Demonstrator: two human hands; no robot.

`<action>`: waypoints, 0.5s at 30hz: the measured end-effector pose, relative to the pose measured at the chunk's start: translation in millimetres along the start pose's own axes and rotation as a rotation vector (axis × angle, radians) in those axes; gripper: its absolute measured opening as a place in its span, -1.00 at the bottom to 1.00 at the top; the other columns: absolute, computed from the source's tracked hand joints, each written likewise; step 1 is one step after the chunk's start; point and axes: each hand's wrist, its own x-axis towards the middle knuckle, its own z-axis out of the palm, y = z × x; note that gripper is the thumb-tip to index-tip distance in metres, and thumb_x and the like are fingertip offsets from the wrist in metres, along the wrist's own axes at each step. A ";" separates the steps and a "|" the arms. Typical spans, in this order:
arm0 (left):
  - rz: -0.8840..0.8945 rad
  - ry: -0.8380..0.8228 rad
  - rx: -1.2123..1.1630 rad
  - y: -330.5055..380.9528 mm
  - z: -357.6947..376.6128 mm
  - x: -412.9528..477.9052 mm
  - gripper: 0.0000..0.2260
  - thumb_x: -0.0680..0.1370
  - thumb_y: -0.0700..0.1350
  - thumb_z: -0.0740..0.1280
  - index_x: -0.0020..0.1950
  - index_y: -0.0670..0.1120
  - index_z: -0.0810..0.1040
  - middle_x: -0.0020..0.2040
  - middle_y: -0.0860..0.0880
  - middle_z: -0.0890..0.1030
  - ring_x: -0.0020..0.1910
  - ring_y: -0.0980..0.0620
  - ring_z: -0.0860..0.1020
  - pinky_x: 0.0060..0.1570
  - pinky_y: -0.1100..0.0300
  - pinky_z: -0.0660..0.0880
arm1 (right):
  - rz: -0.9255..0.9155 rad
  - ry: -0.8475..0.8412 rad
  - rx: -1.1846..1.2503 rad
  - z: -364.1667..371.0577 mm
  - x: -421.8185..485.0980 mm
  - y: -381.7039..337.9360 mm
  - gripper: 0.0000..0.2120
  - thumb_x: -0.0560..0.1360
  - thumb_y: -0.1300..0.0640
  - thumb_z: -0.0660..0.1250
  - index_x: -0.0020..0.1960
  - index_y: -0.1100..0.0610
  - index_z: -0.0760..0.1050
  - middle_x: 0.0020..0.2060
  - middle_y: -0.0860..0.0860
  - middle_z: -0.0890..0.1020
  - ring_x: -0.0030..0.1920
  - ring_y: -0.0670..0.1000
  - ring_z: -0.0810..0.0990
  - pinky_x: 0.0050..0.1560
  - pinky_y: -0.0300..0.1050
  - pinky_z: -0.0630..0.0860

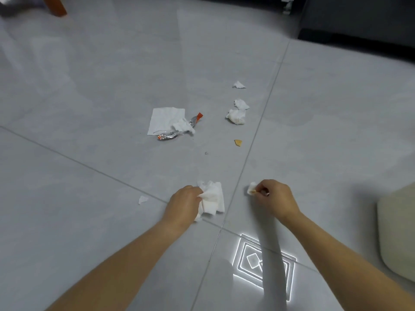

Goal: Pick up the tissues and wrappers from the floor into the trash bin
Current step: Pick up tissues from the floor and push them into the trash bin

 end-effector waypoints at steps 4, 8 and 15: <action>0.064 0.072 -0.070 31.1 -24.6 -6.8 -0.87 0.53 -0.21 0.19 -0.03 -0.15 0.52 -0.09 -0.08 0.56 -0.04 -0.11 0.51 -0.13 0.10 0.37 | -0.077 -0.021 0.161 -22.1 -20.0 -38.8 -0.96 0.42 0.14 0.40 -0.20 0.07 0.54 -0.29 0.00 0.60 -0.26 0.02 0.55 -0.43 -0.32 0.37; 0.204 0.142 -0.179 83.6 -58.9 -19.8 -0.89 0.51 -0.20 0.25 0.00 -0.10 0.52 -0.06 -0.05 0.59 -0.05 -0.07 0.51 -0.11 0.14 0.37 | -0.146 -0.034 0.261 -84.9 -51.2 -60.3 -0.81 0.39 0.11 0.43 -0.18 -0.13 0.45 -0.24 -0.09 0.60 -0.32 -0.10 0.54 -0.41 -0.27 0.48; 0.474 0.149 -0.271 203.5 -108.6 -42.3 -0.91 0.49 -0.18 0.27 -0.06 -0.04 0.54 -0.13 0.03 0.59 -0.15 0.05 0.50 -0.19 0.25 0.34 | -0.185 0.059 0.231 -220.0 -114.7 -52.0 -0.85 0.37 0.16 0.47 -0.14 -0.07 0.59 -0.22 0.03 0.67 -0.25 0.04 0.63 -0.16 -0.15 0.57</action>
